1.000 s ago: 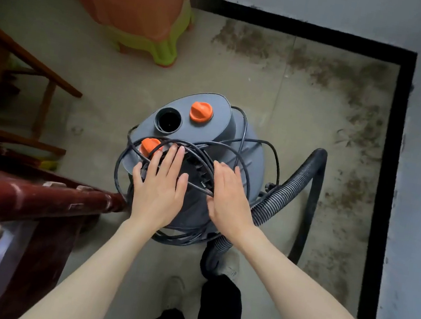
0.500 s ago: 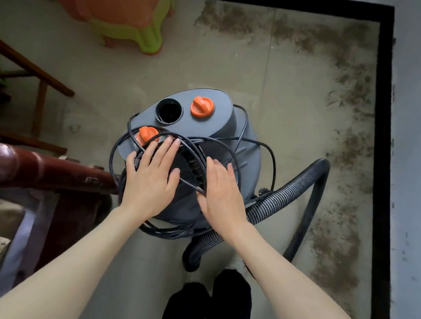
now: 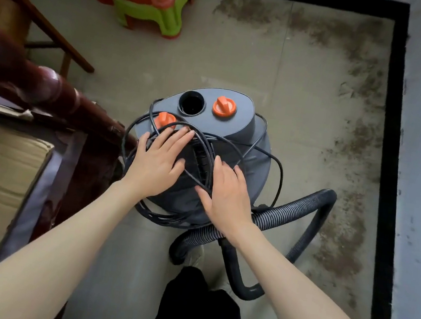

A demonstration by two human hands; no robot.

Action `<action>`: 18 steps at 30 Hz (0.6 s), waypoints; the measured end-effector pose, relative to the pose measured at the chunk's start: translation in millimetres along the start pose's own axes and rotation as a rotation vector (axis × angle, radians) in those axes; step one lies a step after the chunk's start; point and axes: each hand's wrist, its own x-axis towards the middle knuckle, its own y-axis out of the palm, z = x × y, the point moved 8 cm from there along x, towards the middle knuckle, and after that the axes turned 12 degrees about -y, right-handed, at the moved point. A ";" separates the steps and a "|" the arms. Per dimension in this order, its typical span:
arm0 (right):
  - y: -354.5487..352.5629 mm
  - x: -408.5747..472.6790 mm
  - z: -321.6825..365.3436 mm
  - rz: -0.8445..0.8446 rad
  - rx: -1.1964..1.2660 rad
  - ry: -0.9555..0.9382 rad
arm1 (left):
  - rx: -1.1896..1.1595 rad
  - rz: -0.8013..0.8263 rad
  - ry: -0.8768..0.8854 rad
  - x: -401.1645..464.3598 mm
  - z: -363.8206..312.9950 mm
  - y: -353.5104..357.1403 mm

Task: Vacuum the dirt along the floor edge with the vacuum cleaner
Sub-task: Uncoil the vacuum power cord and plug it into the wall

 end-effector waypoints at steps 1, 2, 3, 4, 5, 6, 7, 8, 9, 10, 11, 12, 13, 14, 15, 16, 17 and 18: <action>1.7 -5.0 2.8 0.002 -0.003 0.006 | 0.001 0.009 0.012 -4.2 0.3 1.8; 3.5 -9.8 5.4 0.006 -0.002 0.011 | 0.005 0.017 0.027 -8.4 0.6 3.5; 5.5 -15.1 7.9 0.014 -0.004 0.015 | 0.015 0.023 0.041 -13.0 1.0 5.2; 7.7 -20.7 10.3 0.028 -0.015 0.017 | 0.030 0.026 0.055 -17.7 1.4 6.6; 9.8 -25.3 12.5 0.042 -0.032 0.018 | 0.042 0.025 0.069 -21.9 1.7 7.2; 11.8 -29.8 14.9 0.053 -0.051 0.024 | 0.047 0.023 0.084 -26.2 1.6 7.1; 13.5 -33.6 17.1 0.059 -0.067 0.033 | 0.040 0.021 0.100 -30.6 1.1 6.3; 14.7 -36.5 19.0 0.061 -0.074 0.043 | 0.022 0.018 0.115 -34.8 0.1 4.8; 15.8 -39.7 20.7 0.064 -0.071 0.055 | -0.009 0.016 0.131 -39.8 -0.8 3.1; 16.6 -42.1 22.2 0.071 -0.061 0.068 | -0.045 0.012 0.148 -44.7 -1.5 0.5; 16.4 -44.0 23.9 0.074 -0.049 0.079 | -0.080 0.003 0.168 -49.7 -1.7 -2.4; 15.0 -45.6 25.4 0.073 -0.042 0.090 | -0.109 -0.010 0.192 -54.9 -1.2 -5.6; 11.7 -46.8 26.7 0.057 -0.042 0.103 | -0.136 -0.031 0.212 -59.5 0.4 -9.0; 5.9 -47.7 28.7 0.016 -0.054 0.109 | -0.164 -0.060 0.216 -63.7 4.3 -12.6; -2.0 -48.1 32.0 -0.052 -0.068 0.110 | -0.195 -0.098 0.194 -66.8 10.4 -16.4; -10.7 -48.2 35.3 -0.137 -0.079 0.111 | -0.229 -0.138 0.145 -68.5 19.1 -20.3; -18.9 -46.8 37.9 -0.214 -0.088 0.116 | -0.268 -0.168 0.074 -69.2 29.9 -23.4; -25.1 -42.9 41.0 -0.257 -0.098 0.114 | -0.308 -0.183 -0.003 -68.7 41.0 -25.1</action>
